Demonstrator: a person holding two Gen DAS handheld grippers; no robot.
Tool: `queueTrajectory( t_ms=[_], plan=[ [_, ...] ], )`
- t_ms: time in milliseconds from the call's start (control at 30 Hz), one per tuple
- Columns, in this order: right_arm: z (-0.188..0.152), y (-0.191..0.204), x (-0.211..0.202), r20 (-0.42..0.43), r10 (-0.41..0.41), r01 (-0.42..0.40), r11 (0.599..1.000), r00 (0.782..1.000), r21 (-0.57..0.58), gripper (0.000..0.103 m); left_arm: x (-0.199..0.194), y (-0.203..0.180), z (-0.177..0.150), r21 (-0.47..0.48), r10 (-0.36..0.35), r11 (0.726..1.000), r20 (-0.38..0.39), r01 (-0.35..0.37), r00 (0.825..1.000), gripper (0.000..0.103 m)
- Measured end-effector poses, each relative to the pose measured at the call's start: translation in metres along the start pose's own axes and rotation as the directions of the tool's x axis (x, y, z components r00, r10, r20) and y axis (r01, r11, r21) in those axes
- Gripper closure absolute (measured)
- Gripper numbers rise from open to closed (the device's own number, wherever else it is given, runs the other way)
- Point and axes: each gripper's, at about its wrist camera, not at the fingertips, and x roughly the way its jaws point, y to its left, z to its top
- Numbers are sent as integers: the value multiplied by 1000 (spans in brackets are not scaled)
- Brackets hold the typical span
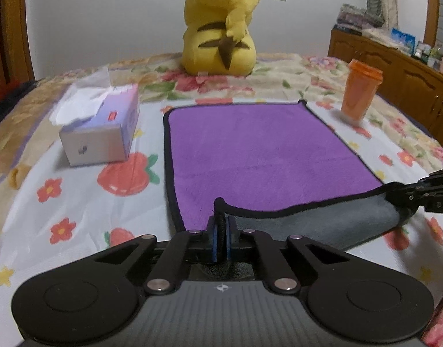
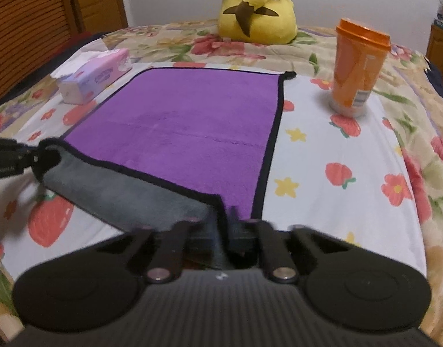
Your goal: Fold towel
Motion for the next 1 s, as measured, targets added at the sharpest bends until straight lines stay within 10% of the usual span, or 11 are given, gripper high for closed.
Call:
queueTrajectory(
  t_ms=[1000],
  plan=[
    [44, -7, -10, 139, -3, 17, 995, 990, -100, 99, -23, -8, 43, 27, -16, 1000, 172, 12, 985, 95]
  ],
)
